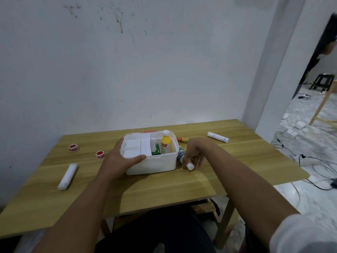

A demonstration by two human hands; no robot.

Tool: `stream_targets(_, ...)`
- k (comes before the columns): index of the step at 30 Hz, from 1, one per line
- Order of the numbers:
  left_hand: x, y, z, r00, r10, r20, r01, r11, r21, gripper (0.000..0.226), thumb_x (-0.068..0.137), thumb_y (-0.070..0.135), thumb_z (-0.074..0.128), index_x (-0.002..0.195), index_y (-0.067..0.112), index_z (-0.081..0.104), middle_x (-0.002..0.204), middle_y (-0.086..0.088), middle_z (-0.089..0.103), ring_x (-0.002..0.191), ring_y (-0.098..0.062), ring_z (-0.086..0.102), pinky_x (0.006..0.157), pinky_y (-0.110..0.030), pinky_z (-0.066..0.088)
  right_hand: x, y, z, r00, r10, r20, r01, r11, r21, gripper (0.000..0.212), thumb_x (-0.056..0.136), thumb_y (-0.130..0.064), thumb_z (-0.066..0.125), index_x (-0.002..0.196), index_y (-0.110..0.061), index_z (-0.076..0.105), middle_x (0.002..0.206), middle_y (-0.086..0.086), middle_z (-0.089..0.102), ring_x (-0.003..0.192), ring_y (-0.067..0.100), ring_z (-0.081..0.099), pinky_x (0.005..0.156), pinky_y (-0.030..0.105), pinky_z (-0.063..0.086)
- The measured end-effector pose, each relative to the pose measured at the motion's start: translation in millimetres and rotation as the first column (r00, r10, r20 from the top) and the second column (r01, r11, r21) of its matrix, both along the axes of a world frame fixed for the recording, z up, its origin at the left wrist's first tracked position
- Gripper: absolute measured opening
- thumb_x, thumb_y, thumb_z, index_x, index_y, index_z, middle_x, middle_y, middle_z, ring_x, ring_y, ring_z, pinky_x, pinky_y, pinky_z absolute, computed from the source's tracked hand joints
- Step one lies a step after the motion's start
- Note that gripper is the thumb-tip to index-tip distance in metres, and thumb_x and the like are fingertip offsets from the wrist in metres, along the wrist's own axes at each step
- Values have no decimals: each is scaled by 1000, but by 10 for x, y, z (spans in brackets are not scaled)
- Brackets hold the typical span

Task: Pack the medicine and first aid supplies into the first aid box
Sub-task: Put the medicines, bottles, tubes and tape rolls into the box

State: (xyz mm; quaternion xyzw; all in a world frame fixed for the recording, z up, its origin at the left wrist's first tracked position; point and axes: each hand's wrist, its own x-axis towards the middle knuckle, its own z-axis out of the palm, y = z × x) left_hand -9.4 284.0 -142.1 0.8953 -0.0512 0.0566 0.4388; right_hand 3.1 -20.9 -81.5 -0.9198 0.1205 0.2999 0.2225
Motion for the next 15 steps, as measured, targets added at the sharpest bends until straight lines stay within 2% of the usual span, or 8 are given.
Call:
stream_targets(3,-37,-28,32,1000,-6,-9,6,1000,-1,130,45,87,75,156,36,30,153,6,49,133,-25,49,97,-46,51,36,-92,177,972,-55,227,59,998,-9,44,76,-11,90,105,9,66,90,24,77,79,35,78,74,51,65)
stream_targets(5,-48,-30,48,1000,-5,-22,5,1000,5,135,42,89,73,158,35,28,154,4,47,134,-27,48,98,-48,51,48,-154,372,916,-104,387,98,995,35,38,74,-13,92,96,7,69,78,19,77,71,32,78,71,49,66)
stream_targets(8,-48,-15,61,999,-5,-39,5,1000,13,143,36,96,69,158,35,27,155,4,46,134,-27,49,100,-50,51,22,-179,703,819,-148,555,84,987,139,32,75,-9,91,98,4,71,79,20,77,70,29,79,65,45,66)
stream_targets(11,-63,-18,81,999,-8,-51,9,1000,13,145,34,97,68,158,35,26,156,2,45,135,-29,49,99,-50,52,-23,-136,1006,778,-163,607,21,972,234,29,81,-3,85,106,3,71,93,23,74,77,28,78,59,39,65)
stream_targets(15,-88,-34,97,999,-21,-38,21,1000,2,138,39,92,71,157,36,28,155,2,46,134,-28,49,96,-47,51,-70,37,1176,799,-100,594,-51,971,232,31,81,1,83,110,4,71,97,22,73,79,28,77,58,35,64)
